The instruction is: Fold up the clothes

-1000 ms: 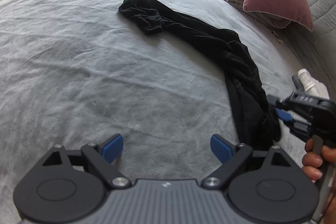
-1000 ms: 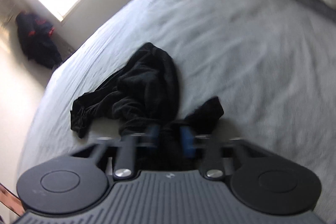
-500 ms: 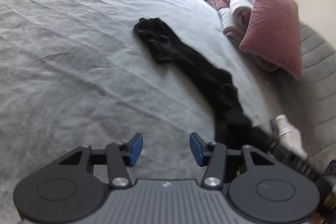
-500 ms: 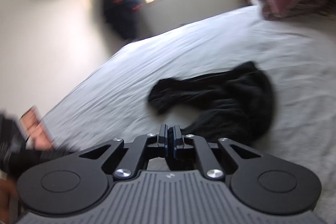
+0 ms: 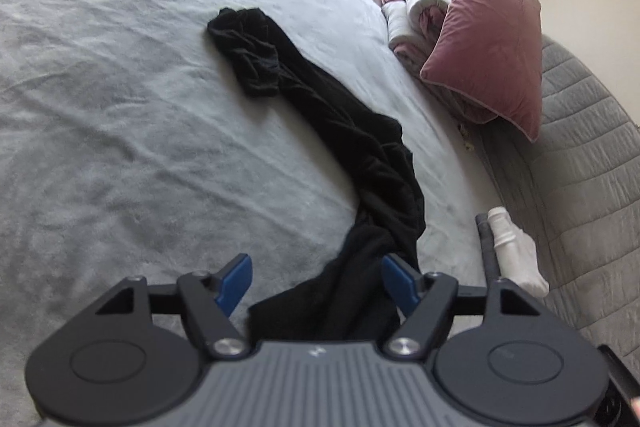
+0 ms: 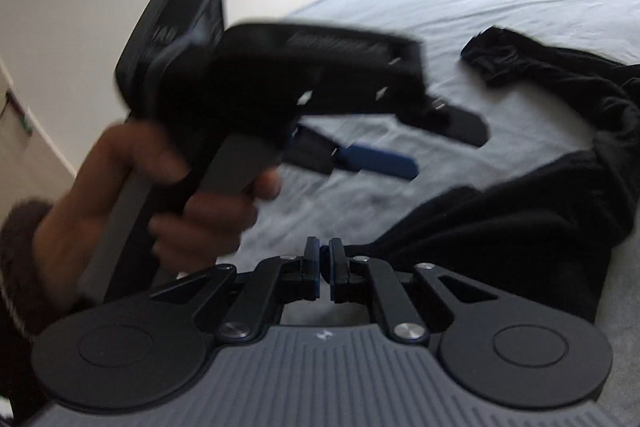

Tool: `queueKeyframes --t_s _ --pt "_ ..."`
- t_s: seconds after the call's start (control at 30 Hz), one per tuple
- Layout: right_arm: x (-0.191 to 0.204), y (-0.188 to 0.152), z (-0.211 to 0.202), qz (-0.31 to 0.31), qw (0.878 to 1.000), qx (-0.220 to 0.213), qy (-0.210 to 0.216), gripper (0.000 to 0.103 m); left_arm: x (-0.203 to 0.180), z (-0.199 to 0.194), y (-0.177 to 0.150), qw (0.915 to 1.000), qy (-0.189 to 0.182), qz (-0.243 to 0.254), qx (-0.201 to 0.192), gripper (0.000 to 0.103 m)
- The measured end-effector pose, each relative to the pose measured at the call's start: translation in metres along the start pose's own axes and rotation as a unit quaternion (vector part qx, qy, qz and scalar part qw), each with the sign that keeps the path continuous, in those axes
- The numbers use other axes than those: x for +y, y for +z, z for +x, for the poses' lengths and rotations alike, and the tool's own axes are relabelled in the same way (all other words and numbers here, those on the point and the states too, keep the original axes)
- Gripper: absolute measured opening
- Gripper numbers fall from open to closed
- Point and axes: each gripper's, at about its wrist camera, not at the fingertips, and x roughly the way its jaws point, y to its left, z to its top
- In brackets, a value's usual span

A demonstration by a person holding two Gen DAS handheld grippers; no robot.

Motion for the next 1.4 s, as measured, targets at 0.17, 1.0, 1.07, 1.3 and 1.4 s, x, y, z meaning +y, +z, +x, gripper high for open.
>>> queueKeyframes --t_s 0.17,1.0,1.07,1.3,1.4 --pt "-0.003 -0.007 -0.013 -0.002 1.000 0.016 -0.008 0.013 -0.007 0.011 -0.006 0.9993 0.009 0.028 0.024 0.061" --pt "-0.101 -0.009 -0.087 0.226 0.964 -0.099 -0.103 0.011 -0.028 0.033 -0.030 0.9906 0.072 0.101 0.058 0.018" --pt "-0.106 -0.006 -0.100 0.251 0.956 -0.126 -0.087 0.011 -0.031 0.035 -0.034 0.9926 0.037 0.086 0.078 0.016" --pt "-0.107 0.000 -0.145 0.262 0.941 -0.216 -0.018 0.011 -0.072 0.042 -0.073 0.9739 -0.048 0.167 0.146 0.016" --pt "-0.108 -0.002 -0.144 0.267 0.939 -0.215 -0.003 0.011 -0.068 0.034 -0.071 0.9738 -0.034 0.172 0.145 0.018"
